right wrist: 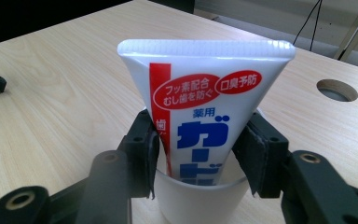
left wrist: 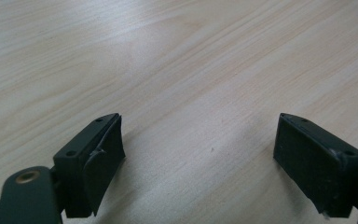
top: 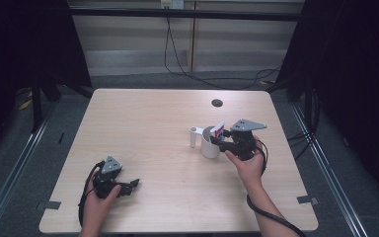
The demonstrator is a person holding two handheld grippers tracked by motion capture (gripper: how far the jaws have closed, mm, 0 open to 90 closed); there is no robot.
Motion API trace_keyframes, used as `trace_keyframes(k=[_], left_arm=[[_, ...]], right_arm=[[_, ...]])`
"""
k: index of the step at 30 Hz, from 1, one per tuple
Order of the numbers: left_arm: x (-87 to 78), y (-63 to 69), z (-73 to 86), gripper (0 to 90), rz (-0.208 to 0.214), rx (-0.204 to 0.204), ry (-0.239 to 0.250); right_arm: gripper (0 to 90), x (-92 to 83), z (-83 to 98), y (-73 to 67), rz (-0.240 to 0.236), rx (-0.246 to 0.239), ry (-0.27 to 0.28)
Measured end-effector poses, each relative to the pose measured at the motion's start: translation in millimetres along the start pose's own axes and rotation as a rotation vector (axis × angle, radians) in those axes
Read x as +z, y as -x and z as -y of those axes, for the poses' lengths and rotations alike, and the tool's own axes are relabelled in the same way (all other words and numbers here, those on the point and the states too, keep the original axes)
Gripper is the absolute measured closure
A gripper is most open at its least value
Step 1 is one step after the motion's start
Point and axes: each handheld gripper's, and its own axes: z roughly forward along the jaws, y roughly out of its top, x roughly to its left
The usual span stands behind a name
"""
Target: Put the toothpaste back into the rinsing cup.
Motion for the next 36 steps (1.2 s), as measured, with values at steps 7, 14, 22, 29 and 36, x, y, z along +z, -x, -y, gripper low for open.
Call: trace_keyframes(k=[7, 14, 22, 29, 36], left_arm=[[0.0, 0.1, 0.1, 15.5, 0.002, -0.012, 0.004], [-0.2, 0.2, -0.2, 15.4, -0.010, 0.011, -0.006], [0.1, 0.7, -0.1, 15.4, -0.011, 0.006, -0.001], [0.1, 0.7, -0.1, 15.4, -0.010, 0.006, -0.001], [0.0, 0.6, -0.1, 15.4, -0.010, 0.007, -0.003]], right_arm=[[40.1, -1.4, -3.9, 0.9, 0.008, 0.007, 0.003], [29.1, -4.6, -6.5, 1.6, 0.021, 0.023, 0.011], [26.6, -8.1, -6.6, 2.9, 0.034, 0.020, 0.009], [26.3, -12.3, -2.0, 3.5, 0.035, 0.012, -0.009], [26.0, -19.1, 4.5, 5.8, 0.026, 0.028, -0.005]])
